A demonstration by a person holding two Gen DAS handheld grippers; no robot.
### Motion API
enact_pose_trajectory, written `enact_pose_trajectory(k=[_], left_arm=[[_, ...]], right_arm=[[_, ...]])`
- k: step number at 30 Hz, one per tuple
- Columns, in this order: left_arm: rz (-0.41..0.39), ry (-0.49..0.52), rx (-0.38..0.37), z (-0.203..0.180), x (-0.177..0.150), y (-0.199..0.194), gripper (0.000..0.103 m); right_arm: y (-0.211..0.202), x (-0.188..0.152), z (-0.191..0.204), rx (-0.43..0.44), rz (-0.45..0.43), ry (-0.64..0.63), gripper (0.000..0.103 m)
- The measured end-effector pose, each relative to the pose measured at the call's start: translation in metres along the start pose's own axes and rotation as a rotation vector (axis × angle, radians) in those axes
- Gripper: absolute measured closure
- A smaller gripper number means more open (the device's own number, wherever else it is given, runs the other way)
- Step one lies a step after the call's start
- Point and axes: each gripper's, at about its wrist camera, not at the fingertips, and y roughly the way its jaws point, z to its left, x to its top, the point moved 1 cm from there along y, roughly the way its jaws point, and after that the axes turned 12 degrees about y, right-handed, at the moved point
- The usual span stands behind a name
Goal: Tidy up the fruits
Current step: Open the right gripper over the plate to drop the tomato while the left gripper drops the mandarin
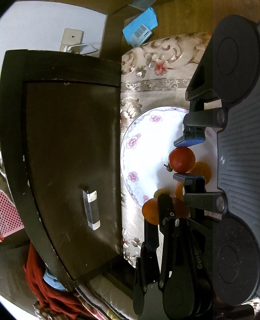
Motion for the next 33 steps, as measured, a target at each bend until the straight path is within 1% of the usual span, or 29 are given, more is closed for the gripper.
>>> enact_pose_trajectory(k=[3, 8, 11, 23, 28, 33], left_arm=[[0.003, -0.005, -0.003, 0.001, 0.000, -0.001, 0.060], [0.009, -0.007, 0.005, 0.002, 0.002, -0.002, 0.056], [0.006, -0.007, 0.010, 0.003, 0.001, -0.005, 0.056], [-0.028, -0.036, 0.056, 0.020, -0.003, -0.038, 0.056], [-0.015, -0.049, 0.075, 0.033, -0.013, -0.053, 0.055], [0.010, -0.060, 0.096, 0.046, -0.031, -0.068, 0.055]], right_arm=[[0.002, 0.000, -0.002, -0.002, -0.002, 0.002, 0.076], [0.000, 0.000, -0.002, 0.002, -0.009, 0.004, 0.076], [0.000, 0.000, -0.002, 0.000, -0.008, 0.005, 0.076], [-0.013, 0.001, 0.008, 0.019, -0.040, 0.005, 0.076], [-0.021, 0.000, 0.015, 0.052, -0.044, 0.009, 0.076], [-0.025, -0.011, 0.036, 0.115, -0.011, -0.021, 0.076]])
